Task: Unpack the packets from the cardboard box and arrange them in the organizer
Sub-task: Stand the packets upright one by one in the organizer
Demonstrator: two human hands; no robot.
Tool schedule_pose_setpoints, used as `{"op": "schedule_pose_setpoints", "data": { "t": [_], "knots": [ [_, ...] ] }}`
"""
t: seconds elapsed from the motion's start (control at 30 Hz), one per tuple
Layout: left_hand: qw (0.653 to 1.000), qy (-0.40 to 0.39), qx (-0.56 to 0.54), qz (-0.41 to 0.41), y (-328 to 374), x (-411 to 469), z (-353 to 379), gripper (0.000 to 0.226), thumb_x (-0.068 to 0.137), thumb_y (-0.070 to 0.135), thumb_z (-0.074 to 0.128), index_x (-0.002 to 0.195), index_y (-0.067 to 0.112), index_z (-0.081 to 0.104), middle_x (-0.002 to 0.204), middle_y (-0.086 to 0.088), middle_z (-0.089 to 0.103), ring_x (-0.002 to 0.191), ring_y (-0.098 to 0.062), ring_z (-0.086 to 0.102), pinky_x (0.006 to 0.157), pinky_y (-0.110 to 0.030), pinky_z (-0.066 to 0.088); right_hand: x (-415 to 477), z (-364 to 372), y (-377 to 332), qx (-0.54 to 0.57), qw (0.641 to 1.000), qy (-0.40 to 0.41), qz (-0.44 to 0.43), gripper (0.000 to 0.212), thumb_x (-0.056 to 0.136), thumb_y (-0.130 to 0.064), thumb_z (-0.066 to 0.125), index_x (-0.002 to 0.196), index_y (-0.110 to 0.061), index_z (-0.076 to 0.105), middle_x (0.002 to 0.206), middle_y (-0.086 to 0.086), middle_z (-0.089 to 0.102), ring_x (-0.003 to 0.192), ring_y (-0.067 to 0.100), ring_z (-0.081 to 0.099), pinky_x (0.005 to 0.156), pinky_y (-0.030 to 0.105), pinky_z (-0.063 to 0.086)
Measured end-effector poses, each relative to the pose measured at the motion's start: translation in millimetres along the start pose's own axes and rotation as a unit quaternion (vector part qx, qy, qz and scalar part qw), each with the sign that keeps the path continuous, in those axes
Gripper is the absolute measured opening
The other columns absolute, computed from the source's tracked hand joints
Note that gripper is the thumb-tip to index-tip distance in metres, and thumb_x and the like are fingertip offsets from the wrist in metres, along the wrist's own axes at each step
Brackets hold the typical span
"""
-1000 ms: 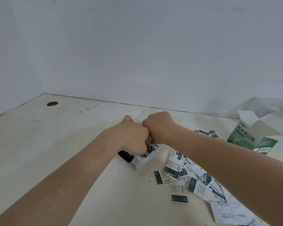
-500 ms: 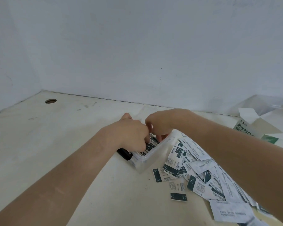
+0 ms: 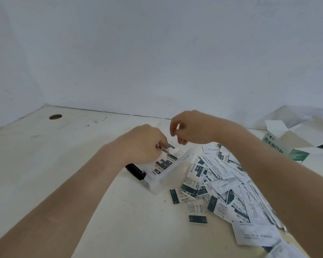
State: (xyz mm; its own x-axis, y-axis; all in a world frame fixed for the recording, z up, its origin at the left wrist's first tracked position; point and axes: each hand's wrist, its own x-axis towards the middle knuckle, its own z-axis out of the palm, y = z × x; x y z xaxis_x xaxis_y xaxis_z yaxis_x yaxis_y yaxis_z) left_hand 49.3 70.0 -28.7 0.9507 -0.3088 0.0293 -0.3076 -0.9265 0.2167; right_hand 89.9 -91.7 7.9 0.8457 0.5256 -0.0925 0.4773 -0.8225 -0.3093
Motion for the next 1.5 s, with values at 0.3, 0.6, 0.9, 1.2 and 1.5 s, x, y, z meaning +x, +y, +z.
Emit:
{"op": "schedule_pose_setpoints", "data": {
  "t": [0.3,0.6,0.9,1.2,1.5],
  "knots": [
    [0.982,0.094,-0.151,0.068,79,-51,1,0.031,0.088,0.014,0.052,0.102,0.034,0.072,0.095,0.017,0.067,0.069,0.005,0.06,0.068,-0.008,0.045,-93,-6,29,0.097,0.992,0.074,0.012,0.011,0.093,-0.025,0.058,0.088,-0.032,0.064,0.082,-0.011,0.069,0.082,0.018,0.069,0.076,0.038,0.058],
    [0.997,0.051,0.054,-0.016,106,-31,88,0.019,0.094,0.026,0.05,0.112,0.019,0.053,0.103,-0.004,0.057,0.094,-0.023,0.055,0.071,-0.034,0.045,-132,52,80,-0.038,0.99,-0.043,0.129,0.044,0.095,-0.044,0.053,0.136,-0.034,0.043,0.143,-0.006,0.044,0.129,0.016,0.043,0.105,0.035,0.037],
    [0.984,0.17,0.012,-0.052,95,-37,94,0.041,0.09,0.012,0.05,0.125,0.029,0.037,0.095,0.004,0.068,0.082,-0.019,0.063,0.066,-0.036,0.053,-128,91,86,-0.042,0.98,0.144,0.132,0.02,0.093,-0.047,0.053,0.091,-0.03,0.062,0.096,-0.011,0.06,0.097,0.014,0.054,0.088,0.037,0.046],
    [0.984,0.166,0.025,-0.052,102,-40,92,0.029,0.094,0.022,0.047,0.122,0.028,0.05,0.098,0.001,0.067,0.092,-0.023,0.062,0.076,-0.036,0.049,-119,110,69,-0.016,0.987,0.154,0.042,0.044,0.097,-0.029,0.048,0.14,-0.028,0.041,0.139,-0.009,0.049,0.122,0.02,0.037,0.1,0.039,0.038],
    [0.987,0.148,-0.007,-0.06,100,-40,97,0.015,0.091,0.028,0.054,0.105,0.024,0.048,0.094,0.002,0.063,0.089,-0.022,0.058,0.068,-0.03,0.039,-104,114,62,0.134,0.974,0.178,0.052,0.04,0.089,-0.014,0.061,0.127,-0.028,0.053,0.103,-0.009,0.066,0.1,0.015,0.055,0.088,0.032,0.047]
  ]
}}
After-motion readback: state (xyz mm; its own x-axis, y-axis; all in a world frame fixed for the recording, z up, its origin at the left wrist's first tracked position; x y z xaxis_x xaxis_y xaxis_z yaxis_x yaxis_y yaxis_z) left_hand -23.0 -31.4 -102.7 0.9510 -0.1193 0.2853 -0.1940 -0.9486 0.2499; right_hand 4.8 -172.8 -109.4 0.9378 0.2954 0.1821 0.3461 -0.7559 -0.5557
